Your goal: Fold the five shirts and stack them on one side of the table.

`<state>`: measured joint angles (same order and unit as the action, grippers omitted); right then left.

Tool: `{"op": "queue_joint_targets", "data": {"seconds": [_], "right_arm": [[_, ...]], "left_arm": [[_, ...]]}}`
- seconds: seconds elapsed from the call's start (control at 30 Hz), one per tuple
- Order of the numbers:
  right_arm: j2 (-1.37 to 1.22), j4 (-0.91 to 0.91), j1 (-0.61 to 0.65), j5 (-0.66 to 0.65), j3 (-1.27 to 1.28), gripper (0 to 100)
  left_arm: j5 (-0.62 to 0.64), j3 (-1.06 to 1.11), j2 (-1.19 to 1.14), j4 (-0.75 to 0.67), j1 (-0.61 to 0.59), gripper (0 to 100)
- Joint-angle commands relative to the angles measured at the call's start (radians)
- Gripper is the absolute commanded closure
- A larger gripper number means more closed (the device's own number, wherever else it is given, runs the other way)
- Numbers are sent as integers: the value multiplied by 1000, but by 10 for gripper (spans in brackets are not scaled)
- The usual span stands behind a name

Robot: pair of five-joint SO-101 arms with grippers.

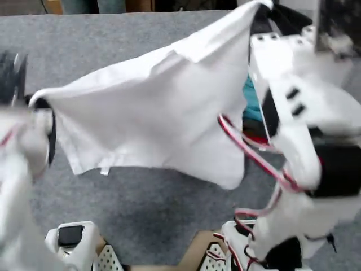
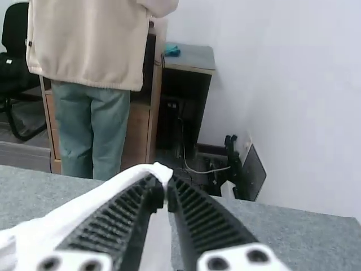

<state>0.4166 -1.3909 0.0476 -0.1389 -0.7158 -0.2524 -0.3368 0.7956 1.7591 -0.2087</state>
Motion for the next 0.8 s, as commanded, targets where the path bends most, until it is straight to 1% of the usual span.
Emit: {"op": "queue_joint_targets", "data": {"seconds": [0.0,0.1,0.2,0.3,0.43,0.5,0.57,0.63,0.7,0.77], "right_arm": [[70,-78,11,-6,-110,985],[110,-120,11,-6,-202,985],[128,-123,9,-6,-280,985],[113,-120,9,-6,-302,985],[12,-91,9,-6,-298,985],[-68,-61,25,-6,-277,985],[-154,-35,74,-6,-240,985],[-246,-5,110,-8,-202,985],[-344,66,135,-8,-177,985],[-453,163,140,0,-156,985]], "left_arm": [[-14,42,144,0,-4,971],[-8,104,253,2,-5,972],[0,162,364,2,-5,972],[17,206,427,2,-31,972],[12,249,410,-3,-76,971],[12,305,370,-48,-76,971],[12,383,322,-149,-76,971],[11,492,262,-299,-81,971],[-32,645,181,-539,-82,970],[-72,792,68,-835,-82,970]]}}
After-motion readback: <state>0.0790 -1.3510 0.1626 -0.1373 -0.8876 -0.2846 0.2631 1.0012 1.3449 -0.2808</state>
